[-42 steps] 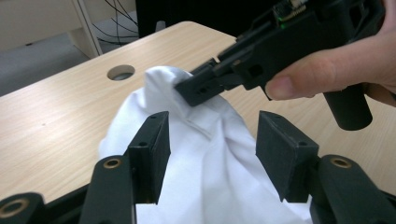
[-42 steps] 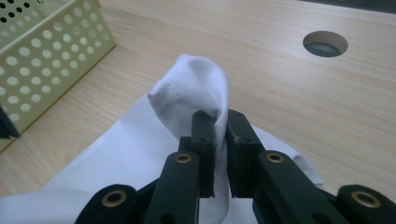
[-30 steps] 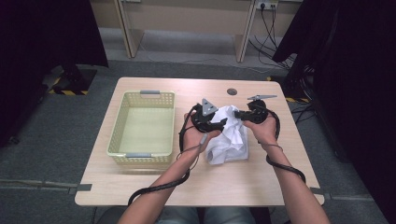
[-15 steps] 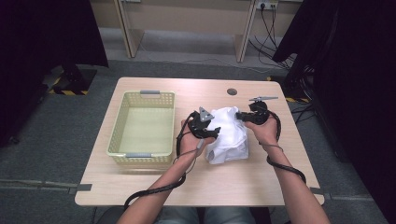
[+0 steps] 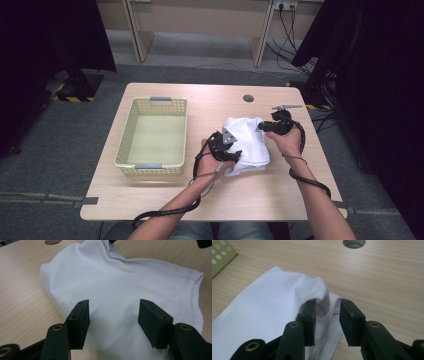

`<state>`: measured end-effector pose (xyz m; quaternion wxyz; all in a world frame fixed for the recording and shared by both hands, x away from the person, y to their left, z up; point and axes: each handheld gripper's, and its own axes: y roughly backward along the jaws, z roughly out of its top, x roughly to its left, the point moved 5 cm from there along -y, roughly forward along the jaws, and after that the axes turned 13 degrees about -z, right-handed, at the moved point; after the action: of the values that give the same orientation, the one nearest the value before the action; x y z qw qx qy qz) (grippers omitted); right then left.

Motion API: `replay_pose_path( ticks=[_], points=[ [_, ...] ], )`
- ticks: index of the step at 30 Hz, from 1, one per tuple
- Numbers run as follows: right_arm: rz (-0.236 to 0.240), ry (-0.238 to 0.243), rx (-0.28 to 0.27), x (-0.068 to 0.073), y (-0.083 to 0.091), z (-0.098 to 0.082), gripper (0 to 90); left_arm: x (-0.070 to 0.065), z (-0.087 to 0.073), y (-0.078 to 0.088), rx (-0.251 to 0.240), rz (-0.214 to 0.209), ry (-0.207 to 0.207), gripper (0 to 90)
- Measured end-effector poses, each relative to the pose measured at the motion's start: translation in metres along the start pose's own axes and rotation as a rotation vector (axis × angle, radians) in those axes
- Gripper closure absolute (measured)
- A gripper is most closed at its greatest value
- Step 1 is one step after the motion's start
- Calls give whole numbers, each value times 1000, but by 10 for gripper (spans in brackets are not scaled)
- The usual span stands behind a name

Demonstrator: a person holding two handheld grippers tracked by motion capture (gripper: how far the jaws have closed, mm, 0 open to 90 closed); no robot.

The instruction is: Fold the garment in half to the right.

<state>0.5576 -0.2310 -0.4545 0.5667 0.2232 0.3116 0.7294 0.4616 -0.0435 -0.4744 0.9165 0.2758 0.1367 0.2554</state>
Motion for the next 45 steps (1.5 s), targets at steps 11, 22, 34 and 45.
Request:
replay_pose_path(
  ticks=[11, 22, 34, 45],
  points=[
    [-55, -20, -95, -11, 24, 12, 607, -5, -4, -13, 6, 15, -12, 414],
    [-32, 92, 7, 10, -6, -8, 553, -7, -6, -17, 12, 16, -22, 415],
    [-63, 92, 49, 3, -24, -22, 546, -10, -9, -18, 4, 15, -25, 415],
    [-79, 117, 56, 4, -32, -29, 546, -12, -12, -22, 0, 14, -32, 416]
  ],
)
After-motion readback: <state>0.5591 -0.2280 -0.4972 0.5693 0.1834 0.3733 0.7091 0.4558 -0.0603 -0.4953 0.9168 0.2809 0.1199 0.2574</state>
